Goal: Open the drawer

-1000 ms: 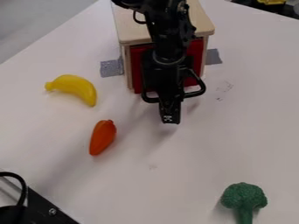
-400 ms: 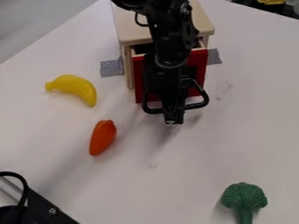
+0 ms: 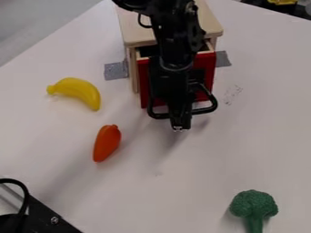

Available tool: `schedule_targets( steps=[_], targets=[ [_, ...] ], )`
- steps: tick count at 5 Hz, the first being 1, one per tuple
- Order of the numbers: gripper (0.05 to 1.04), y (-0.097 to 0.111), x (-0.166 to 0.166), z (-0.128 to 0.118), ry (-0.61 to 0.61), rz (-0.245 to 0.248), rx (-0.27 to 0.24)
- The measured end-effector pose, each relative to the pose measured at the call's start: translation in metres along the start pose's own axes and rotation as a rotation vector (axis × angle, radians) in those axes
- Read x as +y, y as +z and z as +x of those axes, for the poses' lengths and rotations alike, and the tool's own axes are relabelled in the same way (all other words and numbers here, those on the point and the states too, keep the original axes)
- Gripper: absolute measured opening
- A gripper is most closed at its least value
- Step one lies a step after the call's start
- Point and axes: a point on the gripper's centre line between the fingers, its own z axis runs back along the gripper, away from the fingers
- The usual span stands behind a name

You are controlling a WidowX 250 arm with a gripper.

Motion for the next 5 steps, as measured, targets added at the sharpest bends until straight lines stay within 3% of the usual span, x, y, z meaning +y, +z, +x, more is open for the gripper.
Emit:
schedule_targets(
  steps=[4, 5],
  targets=[
    [0.233, 0.002, 0.026, -0.003, -0.021, 0.013, 0.014],
    [0.282, 0.001, 0.027, -0.002, -0.03, 0.016, 0.012]
  ],
)
